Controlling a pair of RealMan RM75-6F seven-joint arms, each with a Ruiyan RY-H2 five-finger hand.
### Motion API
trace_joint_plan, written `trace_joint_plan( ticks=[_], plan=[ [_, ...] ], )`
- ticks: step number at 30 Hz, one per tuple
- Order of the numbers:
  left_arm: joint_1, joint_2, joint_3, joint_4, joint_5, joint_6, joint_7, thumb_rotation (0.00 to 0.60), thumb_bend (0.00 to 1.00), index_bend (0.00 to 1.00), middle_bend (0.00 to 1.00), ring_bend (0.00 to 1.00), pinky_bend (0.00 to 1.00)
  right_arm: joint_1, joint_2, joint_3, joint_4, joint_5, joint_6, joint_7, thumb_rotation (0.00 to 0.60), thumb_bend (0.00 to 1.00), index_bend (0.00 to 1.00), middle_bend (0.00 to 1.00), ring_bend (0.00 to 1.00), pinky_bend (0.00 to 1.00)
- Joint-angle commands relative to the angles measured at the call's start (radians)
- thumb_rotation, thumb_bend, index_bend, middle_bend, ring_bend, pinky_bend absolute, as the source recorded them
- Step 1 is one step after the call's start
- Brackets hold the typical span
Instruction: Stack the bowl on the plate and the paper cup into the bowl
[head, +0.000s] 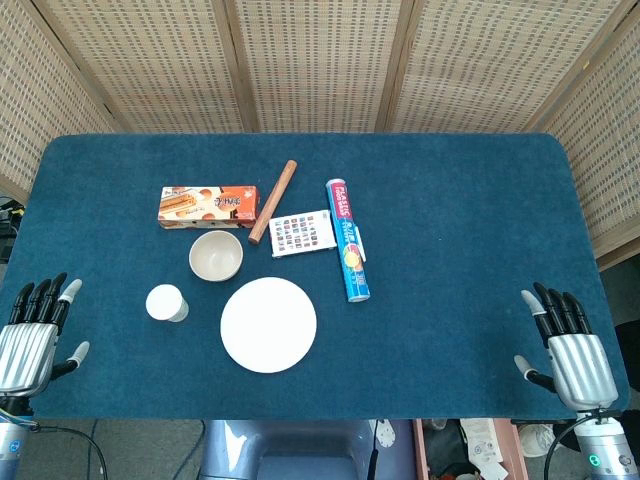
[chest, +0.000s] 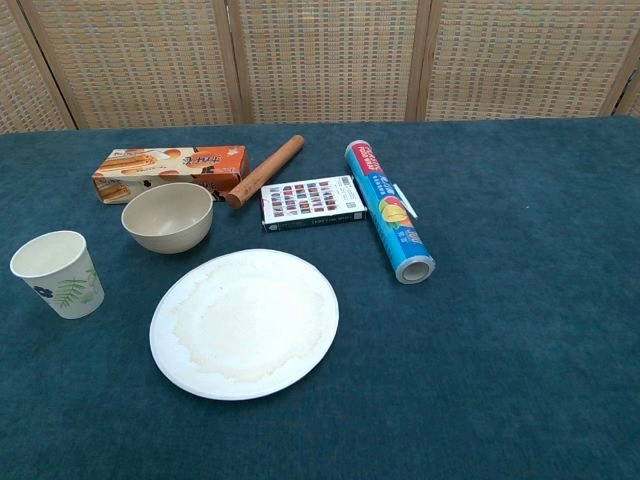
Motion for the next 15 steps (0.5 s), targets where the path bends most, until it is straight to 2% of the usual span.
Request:
trace_joint_plan(
  ticks=[1, 15],
  plan=[
    [0.0, 0.0, 0.001, 0.0, 0.001, -0.001, 0.002, 0.6, 0.26, 0.07, 0.0, 0.0, 0.0, 0.0, 0.0, 0.0, 0.0, -0.002, 0.001, 0.001, 0.6, 0.2, 0.03, 0.0, 0.0, 0.0],
    [-0.003, -0.003, 0.001, 0.004, -0.002, -0.009, 0.001, 0.6, 0.26, 0.07, 0.0, 0.0, 0.0, 0.001, 0.002, 0.0, -0.002, 0.002, -0.003, 0.005, 0.6, 0.2, 0.03, 0.0, 0.0, 0.0]
  ],
)
